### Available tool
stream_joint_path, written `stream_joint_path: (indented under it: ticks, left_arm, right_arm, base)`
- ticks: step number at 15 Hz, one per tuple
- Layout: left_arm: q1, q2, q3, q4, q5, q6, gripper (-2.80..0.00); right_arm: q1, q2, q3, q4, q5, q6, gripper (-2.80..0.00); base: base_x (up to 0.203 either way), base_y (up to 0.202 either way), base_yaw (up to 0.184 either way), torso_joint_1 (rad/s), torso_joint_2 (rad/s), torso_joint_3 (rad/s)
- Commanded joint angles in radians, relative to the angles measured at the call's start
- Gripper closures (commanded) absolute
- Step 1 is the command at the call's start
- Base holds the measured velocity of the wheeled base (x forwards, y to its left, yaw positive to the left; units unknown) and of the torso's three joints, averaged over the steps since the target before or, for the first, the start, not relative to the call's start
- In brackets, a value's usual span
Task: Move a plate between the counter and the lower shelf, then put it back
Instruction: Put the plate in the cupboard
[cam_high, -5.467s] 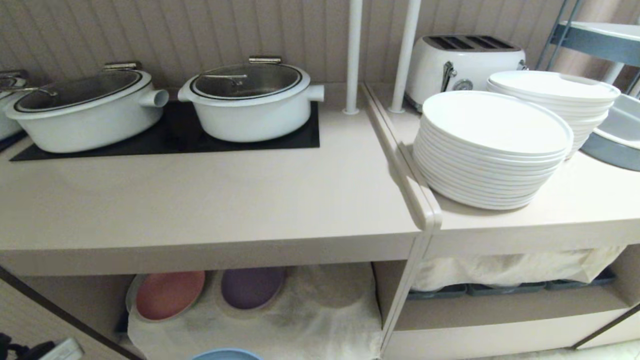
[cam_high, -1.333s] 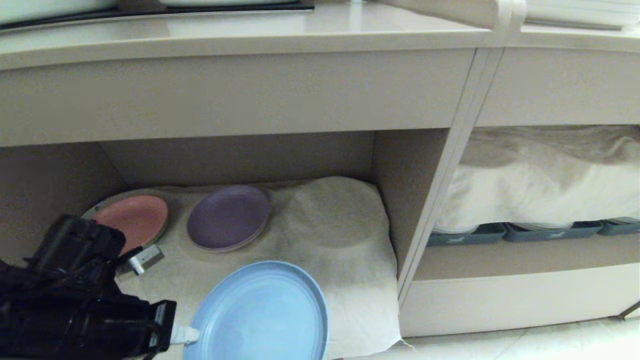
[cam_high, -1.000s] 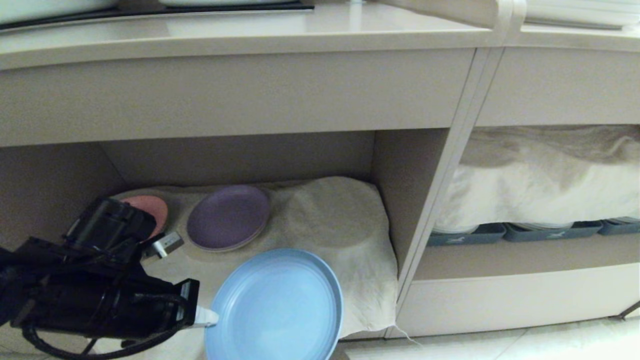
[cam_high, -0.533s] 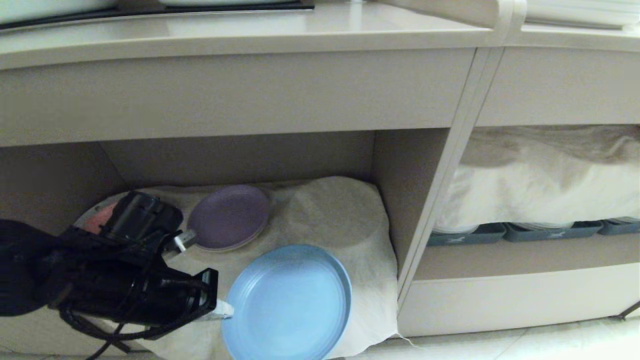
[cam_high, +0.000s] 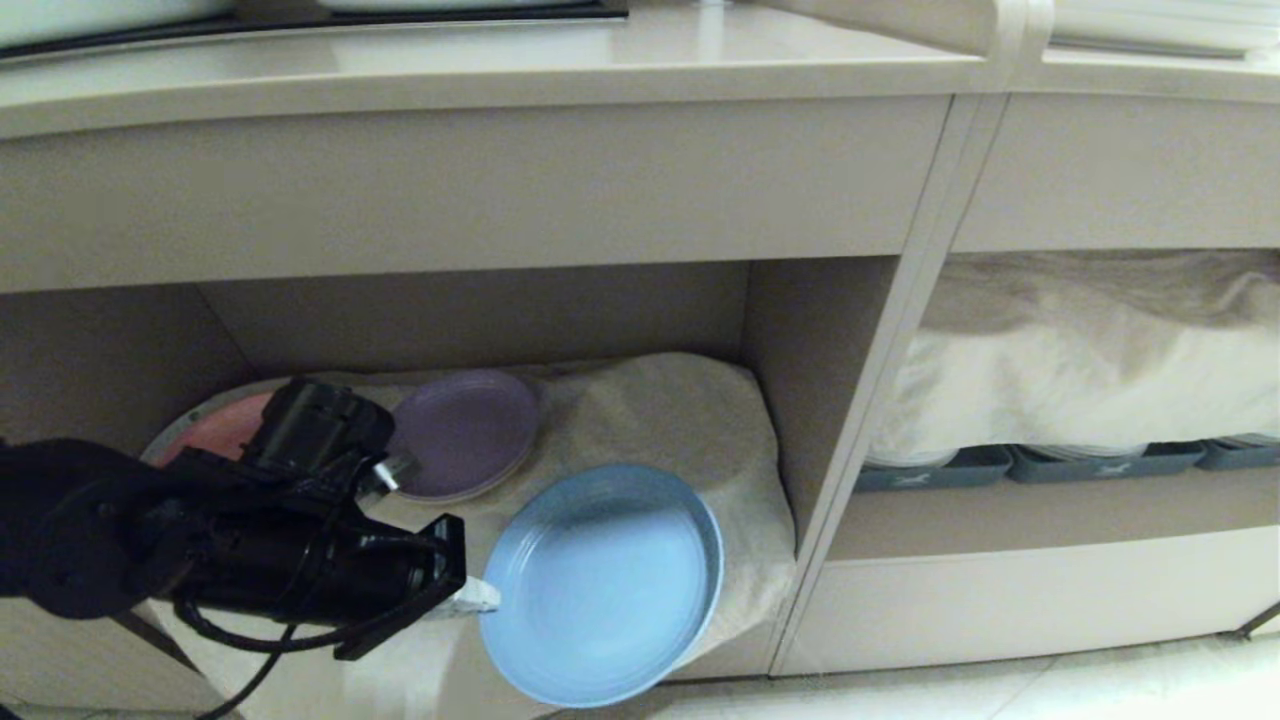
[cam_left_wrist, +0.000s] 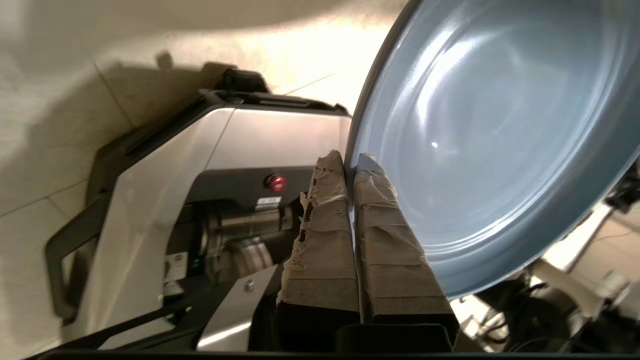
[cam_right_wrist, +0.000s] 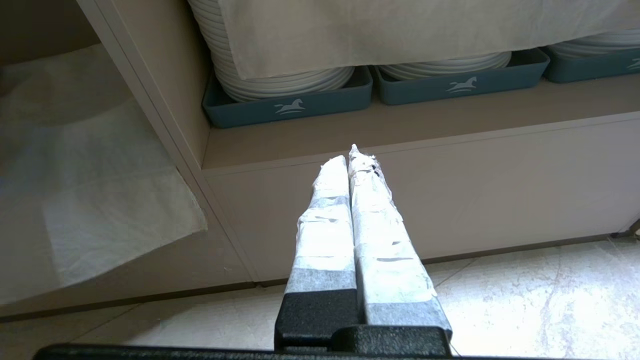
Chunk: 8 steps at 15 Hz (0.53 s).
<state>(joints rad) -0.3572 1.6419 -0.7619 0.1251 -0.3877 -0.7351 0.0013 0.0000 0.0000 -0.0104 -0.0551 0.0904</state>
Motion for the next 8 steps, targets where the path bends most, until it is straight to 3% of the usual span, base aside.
stream_joint_path:
  ticks: [1, 8]
  left_arm:
    - [0.000, 0.029, 0.000, -0.026, -0.010, -0.019, 0.00]
    - [-0.019, 0.123, -0.057, -0.061, -0.008, -0.072, 0.00]
  right_arm:
    - [0.000, 0.000, 0.000, 0.000, 0.000, 0.001, 0.00]
    - [0.000, 0.000, 0.000, 0.000, 0.000, 0.000, 0.00]
  base:
    - [0.000, 0.000, 0.000, 0.000, 0.00, 0.000]
    - [0.000, 0.000, 0.000, 0.000, 0.00, 0.000]
